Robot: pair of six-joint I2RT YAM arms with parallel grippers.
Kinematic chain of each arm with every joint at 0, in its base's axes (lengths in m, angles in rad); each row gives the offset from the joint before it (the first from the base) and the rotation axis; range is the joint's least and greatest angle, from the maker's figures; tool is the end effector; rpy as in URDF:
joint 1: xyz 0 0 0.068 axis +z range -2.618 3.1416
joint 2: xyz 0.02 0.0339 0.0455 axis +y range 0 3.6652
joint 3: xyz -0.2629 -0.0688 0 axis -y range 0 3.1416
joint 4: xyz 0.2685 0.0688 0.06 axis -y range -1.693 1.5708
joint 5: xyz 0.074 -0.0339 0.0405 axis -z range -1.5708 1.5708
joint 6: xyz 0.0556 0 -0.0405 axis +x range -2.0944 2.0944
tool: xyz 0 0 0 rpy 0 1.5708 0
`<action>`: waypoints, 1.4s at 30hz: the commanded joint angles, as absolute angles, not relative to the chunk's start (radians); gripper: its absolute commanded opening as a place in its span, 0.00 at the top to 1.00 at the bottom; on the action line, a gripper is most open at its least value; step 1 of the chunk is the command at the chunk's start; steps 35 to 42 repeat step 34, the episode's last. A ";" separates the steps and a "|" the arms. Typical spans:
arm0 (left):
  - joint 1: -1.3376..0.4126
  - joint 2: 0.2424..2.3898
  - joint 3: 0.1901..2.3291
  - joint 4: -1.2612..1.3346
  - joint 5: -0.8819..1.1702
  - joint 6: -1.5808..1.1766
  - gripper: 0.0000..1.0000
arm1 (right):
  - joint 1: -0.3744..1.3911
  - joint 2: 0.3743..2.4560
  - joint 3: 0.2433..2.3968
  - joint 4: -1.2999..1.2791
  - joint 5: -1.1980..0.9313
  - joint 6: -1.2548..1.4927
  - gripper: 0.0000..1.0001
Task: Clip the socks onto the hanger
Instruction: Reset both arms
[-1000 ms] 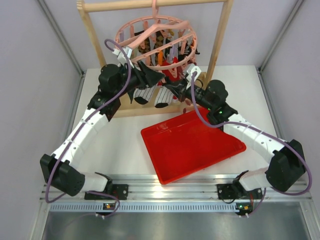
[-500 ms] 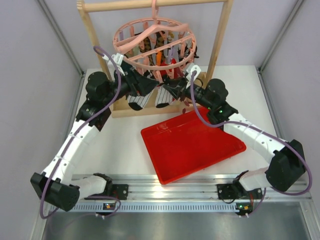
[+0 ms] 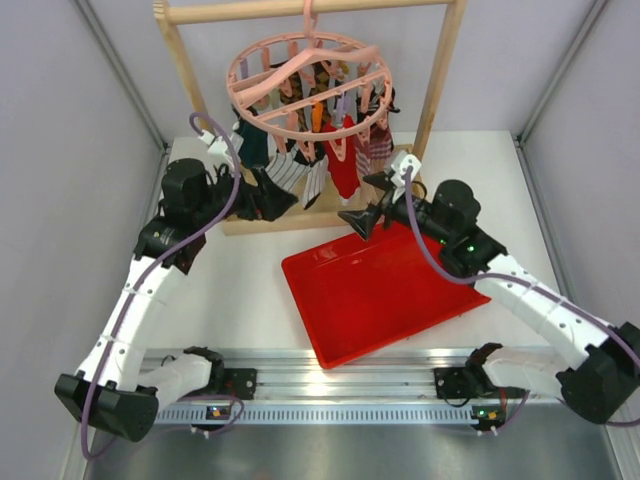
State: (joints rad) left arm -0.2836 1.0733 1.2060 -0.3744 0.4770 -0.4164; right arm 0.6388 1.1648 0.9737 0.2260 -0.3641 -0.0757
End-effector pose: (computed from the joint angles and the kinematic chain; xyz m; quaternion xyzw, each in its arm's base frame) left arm 0.2545 -0.1008 0.4100 0.0946 0.7729 -0.3802 0.4991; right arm 0.2427 0.2049 0.3673 -0.3609 0.5945 0.3174 0.6447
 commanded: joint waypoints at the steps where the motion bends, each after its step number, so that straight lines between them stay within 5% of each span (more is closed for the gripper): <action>1: -0.244 1.078 1.270 -0.587 0.420 -0.282 0.02 | 0.644 1.063 0.940 0.137 -0.319 -0.101 0.00; 15: -0.184 1.057 1.109 -0.765 0.121 -0.028 0.02 | 0.387 0.775 0.810 -0.233 -0.203 -0.038 0.00; 24: -0.110 0.986 1.019 -0.736 0.169 -0.052 0.02 | 0.265 0.588 0.669 -0.275 -0.233 0.028 0.00; 42: -0.074 0.985 1.035 -0.752 0.241 -0.060 0.02 | 0.235 0.546 0.657 -0.264 -0.265 0.032 0.00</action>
